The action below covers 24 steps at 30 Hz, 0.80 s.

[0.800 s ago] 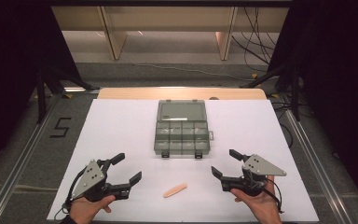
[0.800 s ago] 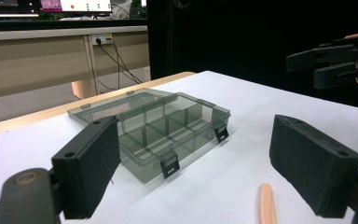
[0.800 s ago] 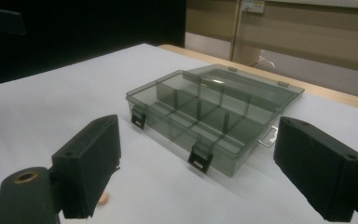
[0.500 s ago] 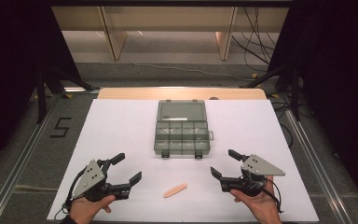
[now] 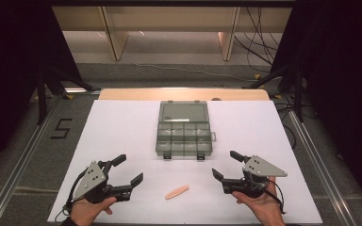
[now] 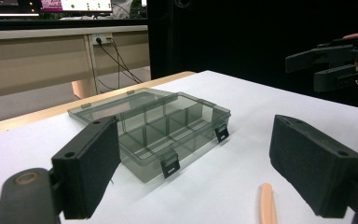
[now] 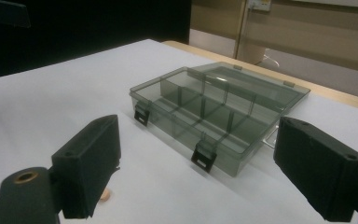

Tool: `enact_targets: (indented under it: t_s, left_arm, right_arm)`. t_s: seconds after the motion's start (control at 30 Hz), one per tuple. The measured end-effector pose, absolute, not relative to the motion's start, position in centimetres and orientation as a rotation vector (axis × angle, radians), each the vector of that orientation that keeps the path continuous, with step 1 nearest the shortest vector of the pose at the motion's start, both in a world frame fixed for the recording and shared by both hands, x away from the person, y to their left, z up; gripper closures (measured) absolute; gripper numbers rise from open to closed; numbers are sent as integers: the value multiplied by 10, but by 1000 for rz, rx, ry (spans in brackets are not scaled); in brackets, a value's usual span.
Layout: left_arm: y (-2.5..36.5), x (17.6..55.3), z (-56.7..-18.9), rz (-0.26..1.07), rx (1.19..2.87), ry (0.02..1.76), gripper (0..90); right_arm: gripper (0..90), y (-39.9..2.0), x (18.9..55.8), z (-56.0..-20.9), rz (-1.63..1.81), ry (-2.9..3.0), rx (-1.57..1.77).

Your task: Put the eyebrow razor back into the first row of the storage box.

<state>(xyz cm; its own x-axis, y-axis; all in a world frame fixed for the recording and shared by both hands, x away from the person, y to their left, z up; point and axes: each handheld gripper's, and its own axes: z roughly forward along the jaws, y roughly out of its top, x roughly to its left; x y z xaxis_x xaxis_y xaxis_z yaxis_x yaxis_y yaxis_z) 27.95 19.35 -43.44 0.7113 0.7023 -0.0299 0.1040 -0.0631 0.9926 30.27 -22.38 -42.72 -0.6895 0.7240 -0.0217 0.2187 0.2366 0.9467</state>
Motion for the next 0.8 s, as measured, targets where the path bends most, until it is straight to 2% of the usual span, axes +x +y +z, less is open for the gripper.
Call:
enact_targets:
  t_s: [0.8]
  left_arm:
    - [194,280,-435,562,1584,678,162]
  right_arm:
    - [182,-204,311,-418,1396,2154,683]
